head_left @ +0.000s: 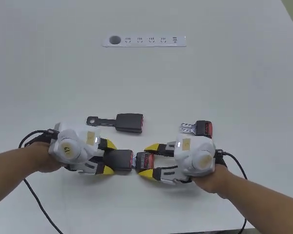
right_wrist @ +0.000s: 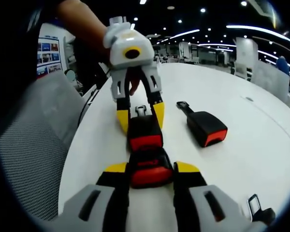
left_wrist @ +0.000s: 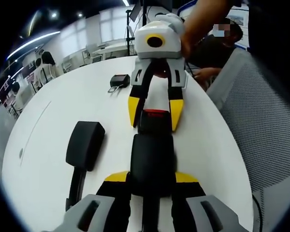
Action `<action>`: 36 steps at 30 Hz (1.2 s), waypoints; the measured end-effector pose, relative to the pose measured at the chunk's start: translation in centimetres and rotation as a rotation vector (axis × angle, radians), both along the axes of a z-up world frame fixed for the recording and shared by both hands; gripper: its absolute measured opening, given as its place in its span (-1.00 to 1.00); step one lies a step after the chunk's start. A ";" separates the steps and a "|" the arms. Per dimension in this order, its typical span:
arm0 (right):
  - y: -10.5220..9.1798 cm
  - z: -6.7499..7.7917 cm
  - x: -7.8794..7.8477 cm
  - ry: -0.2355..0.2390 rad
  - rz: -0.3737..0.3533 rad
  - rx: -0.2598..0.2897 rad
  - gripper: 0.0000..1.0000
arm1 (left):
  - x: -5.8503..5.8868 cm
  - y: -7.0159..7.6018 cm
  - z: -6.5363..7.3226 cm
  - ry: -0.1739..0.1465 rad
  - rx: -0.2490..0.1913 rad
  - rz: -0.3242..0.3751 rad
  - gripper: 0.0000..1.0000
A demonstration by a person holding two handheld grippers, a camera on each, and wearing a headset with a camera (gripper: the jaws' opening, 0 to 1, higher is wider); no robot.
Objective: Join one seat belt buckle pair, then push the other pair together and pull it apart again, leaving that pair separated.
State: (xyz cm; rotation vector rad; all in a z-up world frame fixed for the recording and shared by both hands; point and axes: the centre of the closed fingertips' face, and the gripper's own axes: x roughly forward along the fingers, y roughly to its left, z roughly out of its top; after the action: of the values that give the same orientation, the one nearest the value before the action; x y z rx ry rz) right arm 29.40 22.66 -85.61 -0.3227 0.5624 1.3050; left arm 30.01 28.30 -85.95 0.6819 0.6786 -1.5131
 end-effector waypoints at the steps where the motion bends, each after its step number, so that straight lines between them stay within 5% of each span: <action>1: 0.0 0.0 0.0 -0.005 0.001 0.001 -0.31 | -0.1 -0.1 0.0 -0.008 -0.009 -0.007 -0.35; 36: -0.1 0.0 -0.2 -0.013 -0.017 0.028 -0.32 | -0.6 -0.2 0.4 0.017 -0.046 -0.017 -0.35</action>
State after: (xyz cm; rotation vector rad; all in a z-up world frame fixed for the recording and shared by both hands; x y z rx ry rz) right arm 29.24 22.58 -85.63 -0.3029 0.5345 1.2921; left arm 29.46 28.13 -85.54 0.6426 0.6502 -1.5470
